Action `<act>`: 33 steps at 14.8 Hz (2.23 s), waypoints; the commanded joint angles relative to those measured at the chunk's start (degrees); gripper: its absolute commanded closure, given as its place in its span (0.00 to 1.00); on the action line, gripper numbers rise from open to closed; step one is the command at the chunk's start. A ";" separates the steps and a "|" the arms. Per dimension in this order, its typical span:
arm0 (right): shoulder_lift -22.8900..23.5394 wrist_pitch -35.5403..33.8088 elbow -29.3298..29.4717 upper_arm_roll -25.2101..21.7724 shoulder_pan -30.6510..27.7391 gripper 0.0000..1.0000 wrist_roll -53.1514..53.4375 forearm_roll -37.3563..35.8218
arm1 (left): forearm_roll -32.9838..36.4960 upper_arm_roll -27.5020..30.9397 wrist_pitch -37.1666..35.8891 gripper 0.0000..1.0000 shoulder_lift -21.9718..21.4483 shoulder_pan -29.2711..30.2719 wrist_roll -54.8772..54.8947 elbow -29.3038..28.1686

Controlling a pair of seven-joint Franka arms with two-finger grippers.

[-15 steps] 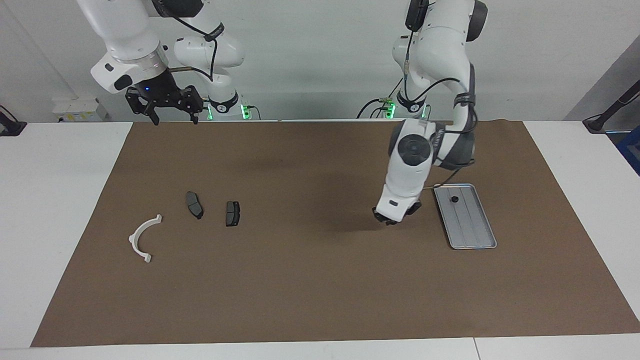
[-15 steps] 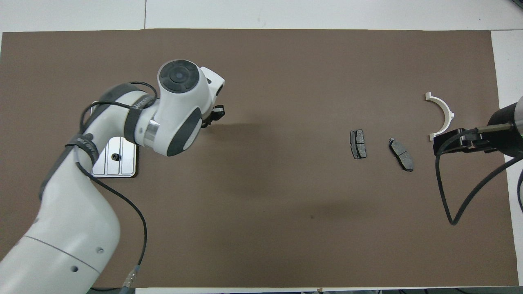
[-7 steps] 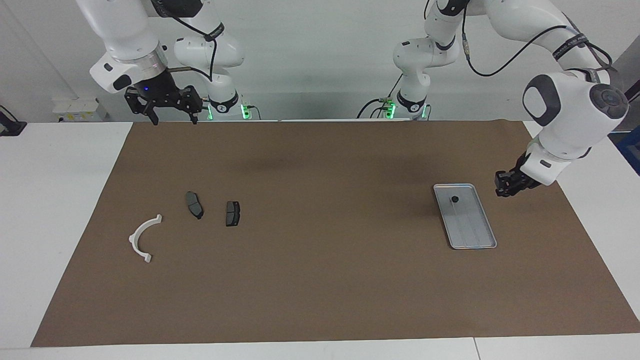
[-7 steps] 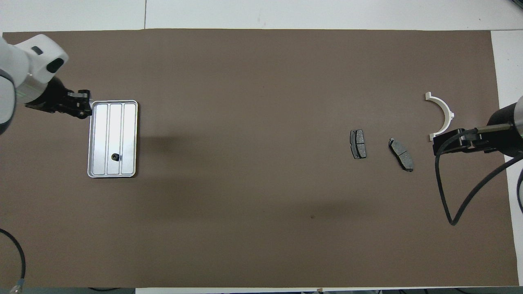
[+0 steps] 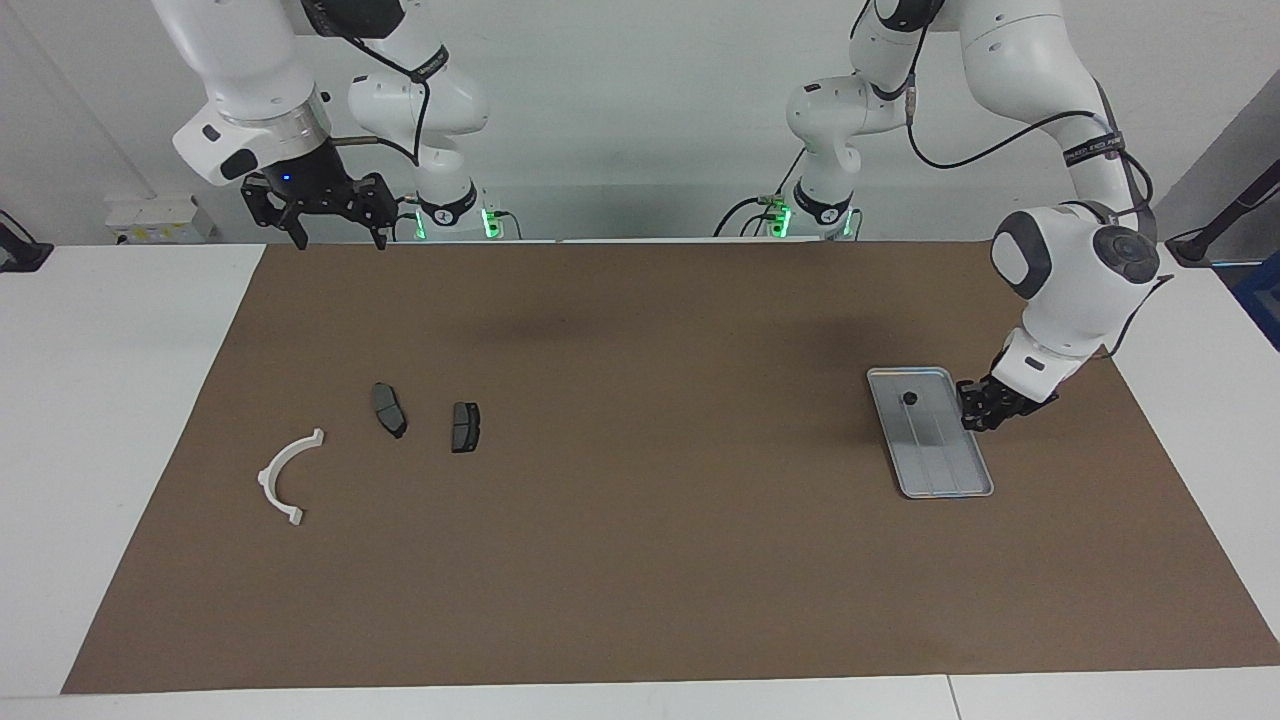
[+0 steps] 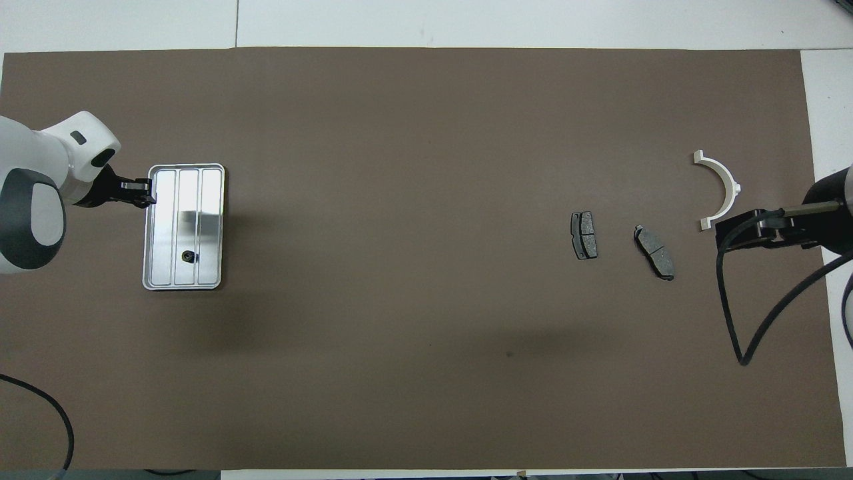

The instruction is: Pick bearing gear from pile to tray

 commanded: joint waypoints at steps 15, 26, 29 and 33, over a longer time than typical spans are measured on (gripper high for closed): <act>-1.18 -0.06 -0.18 0.03 -0.73 0.00 0.63 0.16 | -0.52 0.61 13.13 0.90 1.43 -2.89 -4.14 -10.29; -1.19 0.11 -0.18 0.03 -0.73 0.00 0.62 0.16 | -0.52 0.61 -9.92 0.00 0.12 -2.37 -3.70 3.20; -1.19 0.12 -0.18 0.03 -0.73 0.00 0.54 0.16 | -0.95 0.78 -20.42 0.00 -2.68 -2.37 -5.54 12.01; -1.27 0.11 -0.27 0.03 -0.73 0.00 0.54 0.16 | -1.30 0.78 -26.32 0.00 -14.10 -0.44 -6.07 12.29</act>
